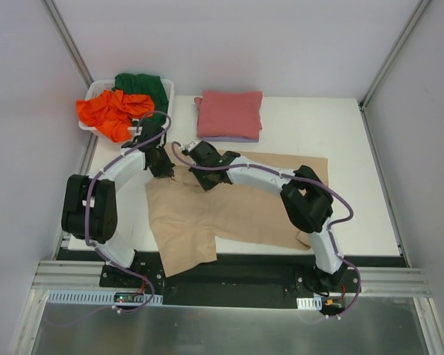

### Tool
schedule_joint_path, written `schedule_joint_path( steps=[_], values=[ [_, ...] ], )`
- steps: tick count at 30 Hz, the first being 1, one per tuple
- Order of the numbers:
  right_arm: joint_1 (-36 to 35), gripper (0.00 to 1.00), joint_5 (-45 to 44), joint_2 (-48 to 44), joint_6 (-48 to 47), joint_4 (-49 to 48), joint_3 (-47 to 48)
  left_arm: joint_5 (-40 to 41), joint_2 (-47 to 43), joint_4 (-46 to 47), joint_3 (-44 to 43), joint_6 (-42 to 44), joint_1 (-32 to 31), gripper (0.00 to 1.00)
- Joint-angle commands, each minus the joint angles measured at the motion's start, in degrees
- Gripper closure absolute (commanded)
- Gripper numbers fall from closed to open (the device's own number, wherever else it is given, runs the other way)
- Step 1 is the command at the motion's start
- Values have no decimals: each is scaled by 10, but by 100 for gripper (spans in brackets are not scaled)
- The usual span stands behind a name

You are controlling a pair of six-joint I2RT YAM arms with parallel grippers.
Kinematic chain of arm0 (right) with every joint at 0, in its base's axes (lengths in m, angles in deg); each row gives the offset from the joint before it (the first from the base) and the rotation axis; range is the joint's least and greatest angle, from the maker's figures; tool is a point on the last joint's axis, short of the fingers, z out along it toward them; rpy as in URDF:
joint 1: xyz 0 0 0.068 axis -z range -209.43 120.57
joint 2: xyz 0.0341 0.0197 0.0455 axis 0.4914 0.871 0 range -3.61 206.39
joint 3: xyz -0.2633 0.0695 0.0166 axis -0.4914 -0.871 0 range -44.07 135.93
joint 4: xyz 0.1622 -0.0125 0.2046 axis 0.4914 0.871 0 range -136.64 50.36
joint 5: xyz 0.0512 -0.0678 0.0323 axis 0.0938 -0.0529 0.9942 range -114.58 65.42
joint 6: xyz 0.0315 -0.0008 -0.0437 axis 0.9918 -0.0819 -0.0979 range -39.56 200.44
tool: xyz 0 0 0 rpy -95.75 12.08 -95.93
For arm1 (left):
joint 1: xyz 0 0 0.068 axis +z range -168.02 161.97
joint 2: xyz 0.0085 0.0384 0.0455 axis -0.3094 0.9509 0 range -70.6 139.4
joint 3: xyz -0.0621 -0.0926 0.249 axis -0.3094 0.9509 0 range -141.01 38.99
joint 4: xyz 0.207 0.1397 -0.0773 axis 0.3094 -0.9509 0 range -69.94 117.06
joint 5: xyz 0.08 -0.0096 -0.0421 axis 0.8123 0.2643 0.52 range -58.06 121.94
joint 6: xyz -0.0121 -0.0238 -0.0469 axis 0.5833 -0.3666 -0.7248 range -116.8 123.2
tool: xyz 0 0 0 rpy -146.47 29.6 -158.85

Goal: Fold and stack the t-shirts
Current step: Fold the flattened tshirt in 1/3 of the way

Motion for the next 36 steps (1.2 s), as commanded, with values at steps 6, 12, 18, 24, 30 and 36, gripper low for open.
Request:
schedule_joint_path(
  steps=[6, 12, 18, 24, 30, 36],
  values=[
    [-3, 99, 47, -116, -16, 11, -85, -19, -113, 3, 110, -63, -35, 100],
    [-4, 99, 72, -145, -21, 14, -127, -23, -177, 1, 169, -89, -46, 100],
    [-4, 94, 62, -159, -30, 28, -159, -46, -214, -3, 209, -88, -48, 100],
    [-4, 89, 72, -171, -24, 29, -186, -43, -229, -20, 236, -92, -48, 100],
    [-4, 41, 92, -196, -6, 28, -201, -35, -256, -42, 238, -88, -48, 69],
    [1, 9, -45, -274, 47, 35, -235, -25, -323, -58, 213, -81, -52, 1]
  ],
)
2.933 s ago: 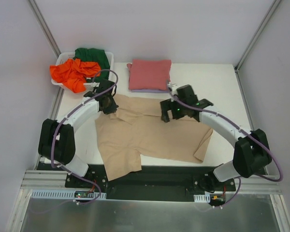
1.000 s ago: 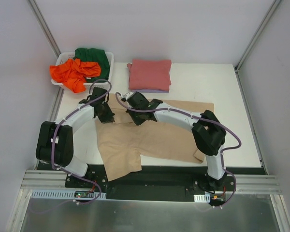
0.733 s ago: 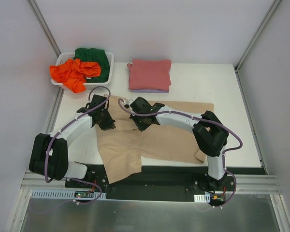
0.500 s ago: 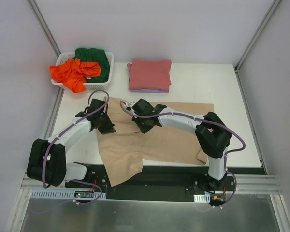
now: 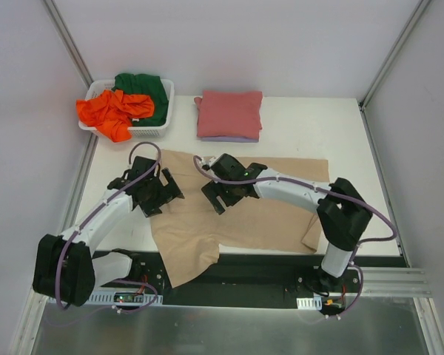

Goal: Fold and stack the t-shirts
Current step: Fold the flattened tshirt in 1/3 of the way

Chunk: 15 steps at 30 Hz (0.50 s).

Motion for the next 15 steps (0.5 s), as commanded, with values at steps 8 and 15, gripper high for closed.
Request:
schedule_joint_path(
  steps=[8, 15],
  values=[
    [149, 4, -146, -191, 154, 39, -103, 7, 39, -16, -152, 48, -19, 1],
    [382, 4, -28, -179, 153, 17, -147, 2, 240, -12, -287, 85, -25, 1]
  ],
)
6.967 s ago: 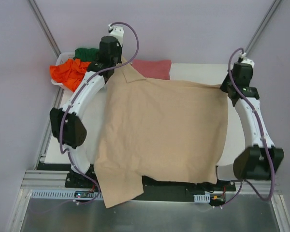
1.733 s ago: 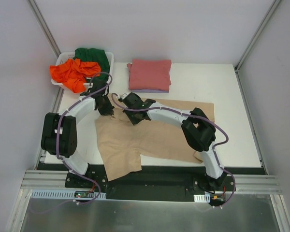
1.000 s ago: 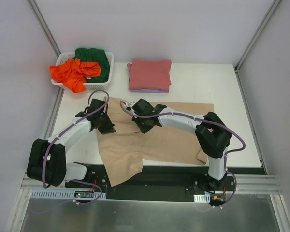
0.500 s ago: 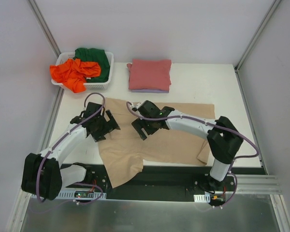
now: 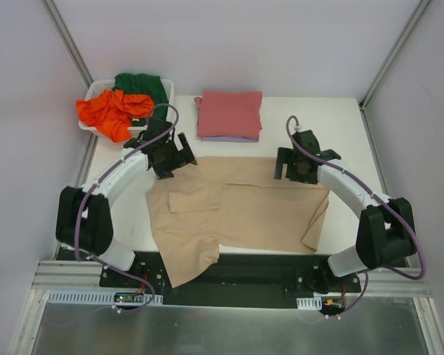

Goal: Fold and stack the t-shirts
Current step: Fold the flattened tshirt in 1/3 of the way

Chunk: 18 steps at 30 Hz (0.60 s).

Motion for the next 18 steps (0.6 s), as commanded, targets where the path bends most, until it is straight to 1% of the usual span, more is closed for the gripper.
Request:
schedule_joint_path(
  steps=[1, 4, 6, 9, 11, 18],
  values=[
    [113, 4, 78, 30, 1, -1, -6, 6, 103, -9, -62, 38, -5, 1],
    [159, 4, 85, 84, -13, -3, 21, 13, 167, -7, -95, 47, -5, 1],
    [183, 4, 118, 121, -20, -1, 42, 20, 211, -7, -116, 52, -3, 1],
    [212, 4, 150, 170, -21, 4, 74, 21, 247, -7, -138, 53, 8, 1],
    [222, 4, 162, 196, -21, 9, 89, 36, 267, -7, -150, 56, 18, 1],
    [242, 4, 173, 260, -26, 24, 141, 27, 333, -18, -211, 65, 56, 1]
  ],
)
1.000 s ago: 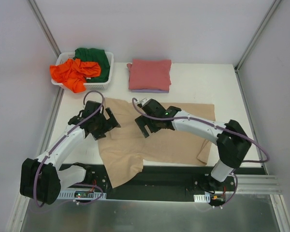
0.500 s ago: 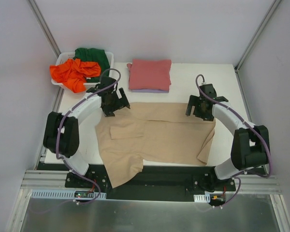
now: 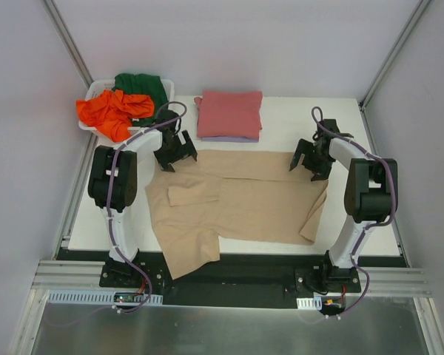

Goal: Fold and stack the t-shirts
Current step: Fold the flattened tshirt in 1/3 of the way, then grap the side of the flattened tshirt closest away from the robot with both arms

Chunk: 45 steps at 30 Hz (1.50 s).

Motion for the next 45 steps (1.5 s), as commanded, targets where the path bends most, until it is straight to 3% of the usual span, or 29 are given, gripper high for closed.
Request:
schedule_joint_path(
  steps=[1, 9, 15, 20, 25, 31, 36, 41, 45],
  values=[
    [11, 4, 17, 38, -12, 8, 34, 16, 44, -12, -44, 25, 24, 1],
    [18, 4, 14, 76, -23, 11, 89, 16, 102, -35, -130, 37, 37, 1],
    [14, 4, -26, 31, -46, 39, 101, -1, 52, -45, -130, 46, 39, 1],
    [-24, 4, -82, -99, -56, 65, 35, -7, -47, -43, -67, 54, 20, 1],
    [-114, 4, -84, -221, -12, 77, -90, 25, -151, -42, 22, 60, -14, 1],
    [-229, 4, -91, -261, 75, 42, -192, 22, -209, -14, 147, 32, -96, 1],
    [-237, 4, -97, -239, 107, 24, -232, -31, -195, 52, 235, 5, -106, 1],
    [-223, 4, -132, -234, 105, 28, -253, 7, -179, 60, 268, -3, -104, 1],
    [-158, 4, -148, -263, 117, 46, -286, 27, -182, 59, 279, -5, -100, 1]
  ],
)
